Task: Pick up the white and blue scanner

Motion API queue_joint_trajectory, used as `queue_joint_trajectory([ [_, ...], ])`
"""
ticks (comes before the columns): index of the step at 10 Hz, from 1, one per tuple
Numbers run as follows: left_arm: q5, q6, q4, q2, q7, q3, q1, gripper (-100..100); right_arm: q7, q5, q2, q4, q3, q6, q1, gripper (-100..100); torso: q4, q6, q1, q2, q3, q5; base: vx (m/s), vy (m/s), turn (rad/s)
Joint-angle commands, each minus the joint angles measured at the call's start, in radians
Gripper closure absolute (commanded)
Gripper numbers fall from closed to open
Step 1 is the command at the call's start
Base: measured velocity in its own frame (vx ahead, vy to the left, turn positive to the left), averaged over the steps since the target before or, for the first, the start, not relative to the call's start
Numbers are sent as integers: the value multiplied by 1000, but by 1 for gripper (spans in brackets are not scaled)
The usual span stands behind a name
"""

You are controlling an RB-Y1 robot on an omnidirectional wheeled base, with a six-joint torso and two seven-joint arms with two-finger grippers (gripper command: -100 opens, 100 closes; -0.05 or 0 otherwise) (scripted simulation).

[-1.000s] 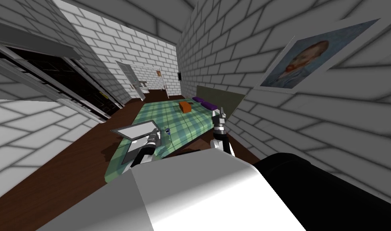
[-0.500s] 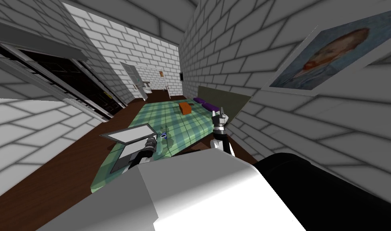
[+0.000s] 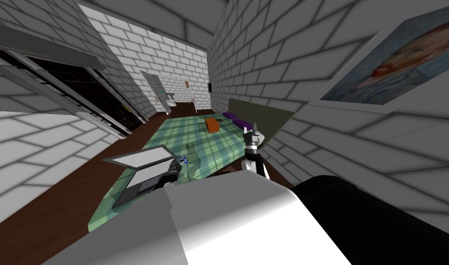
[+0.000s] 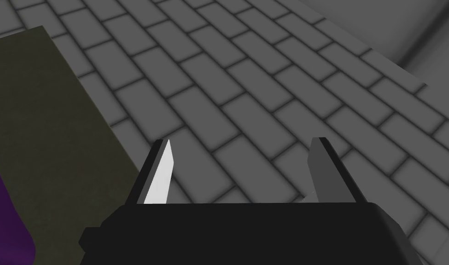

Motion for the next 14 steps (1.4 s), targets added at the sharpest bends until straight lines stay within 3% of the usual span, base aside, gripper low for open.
queue_joint_trajectory([
  [1, 0, 0, 0, 0, 0, 0, 0, -100, 0, 0, 0, 0, 0, 0, 0, 0, 0, 0, 0, 0, 0, 0, 32, -30, 6],
  [2, 0, 2, 1, -3, 0, 1, -1, 0, 0, 0, 0, 0, 0, 0, 0, 0, 1, 0, 3, 3, 2, 0, 7, -7, 0],
  [3, -4, -15, 33, -4, -1, 2, -21, -100, 0, 0, 0, 0, 0, 0, 0, 0, 1, 0, 5, 5, 3, 1, 52, 11, 16],
  [5, -4, -13, 31, -4, 0, 2, -20, -100, 0, 0, 0, 0, 0, 0, 0, 0, 0, 0, 8, 2, 1, 2, 52, 21, 7],
  [6, -4, -15, 33, -4, -1, 2, -21, 100, 0, 0, 0, 0, 0, 0, 0, 0, 1, 0, 7, 4, 2, 1, 0, 0, 0],
  [10, -4, -14, 33, -4, -1, 2, -20, 100, 0, 0, 0, 0, 0, 0, 0, 0, 2, 0, 6, 7, 4, 1, 0, 0, 0],
  [11, -4, -14, 33, -4, -1, 2, -20, 0, 0, 0, 0, 0, 0, 0, 0, 0, 2, 0, 6, 7, 4, 1, 0, 0, 0],
  [12, -1, 0, 5, -3, 0, 1, -3, 100, 0, 0, 0, 0, 0, 0, 0, 0, 2, 0, 6, 7, 4, 1, -51, -12, -27],
  [13, -2, -9, 18, -3, 0, 1, -11, 100, 0, 0, 0, 0, 0, 0, 0, 0, 2, 0, 5, 10, 6, 0, -33, -7, -4],
  [14, -1, -7, 16, -3, 0, 1, -9, 0, 0, 0, 0, 0, 0, 0, 0, 0, 3, 0, 5, 9, 6, 0, 0, 0, 0],
])
